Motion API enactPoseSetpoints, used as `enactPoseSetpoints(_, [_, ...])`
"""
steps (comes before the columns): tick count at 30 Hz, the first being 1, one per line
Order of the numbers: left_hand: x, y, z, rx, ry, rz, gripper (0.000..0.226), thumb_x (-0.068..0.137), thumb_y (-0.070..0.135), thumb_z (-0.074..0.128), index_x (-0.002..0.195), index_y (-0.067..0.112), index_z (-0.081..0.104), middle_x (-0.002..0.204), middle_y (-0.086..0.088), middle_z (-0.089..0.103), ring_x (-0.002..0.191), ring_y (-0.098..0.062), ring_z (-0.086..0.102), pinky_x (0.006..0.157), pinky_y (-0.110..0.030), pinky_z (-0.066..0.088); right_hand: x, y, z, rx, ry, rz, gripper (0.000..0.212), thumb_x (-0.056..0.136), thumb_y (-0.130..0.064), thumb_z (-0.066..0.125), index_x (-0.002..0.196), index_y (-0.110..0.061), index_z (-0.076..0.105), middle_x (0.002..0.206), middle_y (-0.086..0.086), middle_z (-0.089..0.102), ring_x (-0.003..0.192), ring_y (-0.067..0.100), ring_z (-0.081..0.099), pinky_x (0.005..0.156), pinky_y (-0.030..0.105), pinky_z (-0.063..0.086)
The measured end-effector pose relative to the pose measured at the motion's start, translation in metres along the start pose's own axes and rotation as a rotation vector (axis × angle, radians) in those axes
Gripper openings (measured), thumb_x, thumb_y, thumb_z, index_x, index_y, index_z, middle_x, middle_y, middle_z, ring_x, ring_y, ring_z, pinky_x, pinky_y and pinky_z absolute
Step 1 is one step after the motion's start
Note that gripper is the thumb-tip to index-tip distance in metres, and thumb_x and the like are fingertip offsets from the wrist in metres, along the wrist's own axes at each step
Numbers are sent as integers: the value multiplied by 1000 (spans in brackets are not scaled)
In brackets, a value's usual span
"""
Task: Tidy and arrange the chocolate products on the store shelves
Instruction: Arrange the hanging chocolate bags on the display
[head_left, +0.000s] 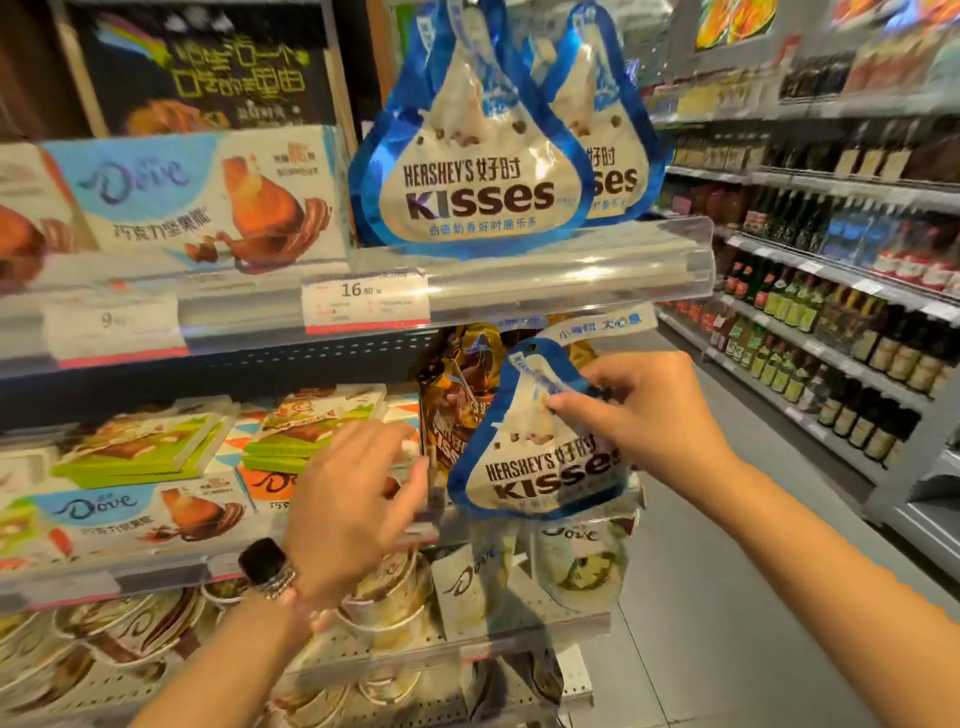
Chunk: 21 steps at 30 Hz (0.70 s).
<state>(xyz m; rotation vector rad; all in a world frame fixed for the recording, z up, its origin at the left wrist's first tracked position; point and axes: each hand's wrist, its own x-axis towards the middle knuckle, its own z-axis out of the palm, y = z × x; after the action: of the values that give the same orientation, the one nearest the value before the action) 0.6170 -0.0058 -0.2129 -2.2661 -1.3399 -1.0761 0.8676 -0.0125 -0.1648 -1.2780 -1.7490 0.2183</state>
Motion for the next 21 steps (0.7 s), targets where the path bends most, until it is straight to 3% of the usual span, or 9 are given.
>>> enactPoseSetpoints(5, [61,-3,-32,169,266,241,45,77,32,62,113,9,50,108,-9,48,98,-28,45,83,-37,33,31,-34,-26,29,49,-49,24,75,-34,74,66,-12,71,53,2,64,45,12,57,47,36,45])
enactPoseSetpoints(8, [93,0,-38,237,229,286,74,66,39,73,125,5,44,121,-13,42,110,-33,41,94,-45,31,48,-49,-44,8,110,-108,14,73,-33,77,69,-22,70,60,-10,65,50,3,57,45,19,43])
enactPoseSetpoints(11, [112,3,-34,314,127,275,87,61,43,77,128,1,42,125,-21,46,117,-35,39,99,-54,36,70,-59,-61,40,198,-79,34,68,-35,81,88,-10,72,72,-7,63,46,-7,53,44,10,41])
enactPoseSetpoints(14, [121,3,-27,365,93,253,83,49,26,83,120,1,48,113,-17,55,105,-35,50,90,-43,37,87,-74,-80,73,233,-105,25,69,-32,81,77,-11,70,68,3,67,47,-3,53,47,16,42])
enactPoseSetpoints(17, [123,2,-25,364,124,242,67,44,9,78,106,4,54,93,-10,57,82,-32,56,72,-38,43,100,-88,-96,100,251,-133,11,74,-27,78,75,-20,70,63,-10,65,47,-5,56,47,14,45])
enactPoseSetpoints(21, [125,5,-22,323,171,221,61,46,-1,73,105,3,59,86,-8,58,75,-31,56,67,-38,45,119,-92,-108,120,276,-85,14,78,-27,76,79,-14,71,70,3,71,52,6,62,52,24,52])
